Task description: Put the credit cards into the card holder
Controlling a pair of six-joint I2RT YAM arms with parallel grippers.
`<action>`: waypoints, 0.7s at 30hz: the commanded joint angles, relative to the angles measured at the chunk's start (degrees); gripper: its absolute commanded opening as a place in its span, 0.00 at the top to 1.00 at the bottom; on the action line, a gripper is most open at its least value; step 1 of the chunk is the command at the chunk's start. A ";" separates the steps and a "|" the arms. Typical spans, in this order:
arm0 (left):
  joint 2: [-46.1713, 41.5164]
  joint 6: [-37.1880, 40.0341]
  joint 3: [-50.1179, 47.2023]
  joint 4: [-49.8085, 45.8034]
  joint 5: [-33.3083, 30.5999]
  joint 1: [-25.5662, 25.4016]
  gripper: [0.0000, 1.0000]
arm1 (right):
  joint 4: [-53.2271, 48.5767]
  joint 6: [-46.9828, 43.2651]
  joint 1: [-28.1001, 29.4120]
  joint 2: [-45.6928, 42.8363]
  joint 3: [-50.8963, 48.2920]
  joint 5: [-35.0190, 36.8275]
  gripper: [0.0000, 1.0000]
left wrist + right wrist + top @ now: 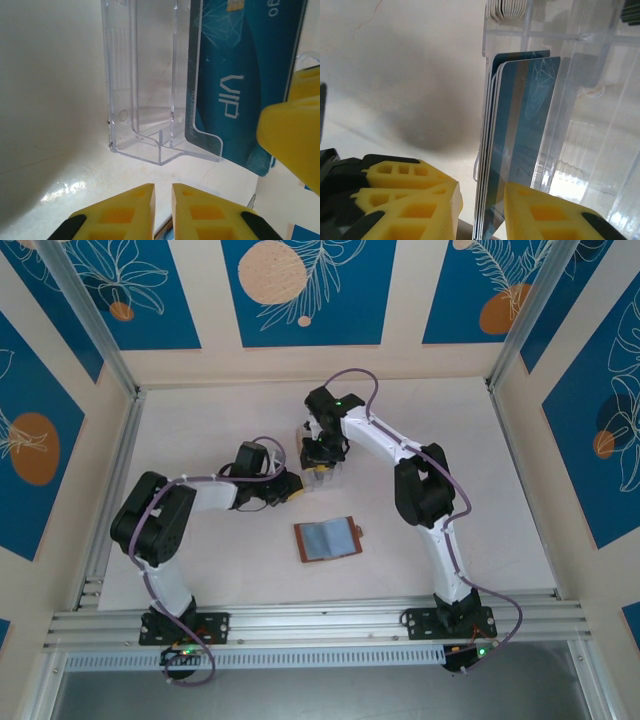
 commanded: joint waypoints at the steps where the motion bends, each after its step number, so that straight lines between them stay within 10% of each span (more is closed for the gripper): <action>1: 1.47 0.08 1.77 0.63 1.38 0.87 0.85 | -0.16 -0.22 -0.28 -1.23 0.94 -3.84 0.72; 21: 2.39 -0.15 1.24 1.43 1.19 0.84 0.85 | -0.11 -0.43 -0.86 -2.20 1.20 -5.02 0.81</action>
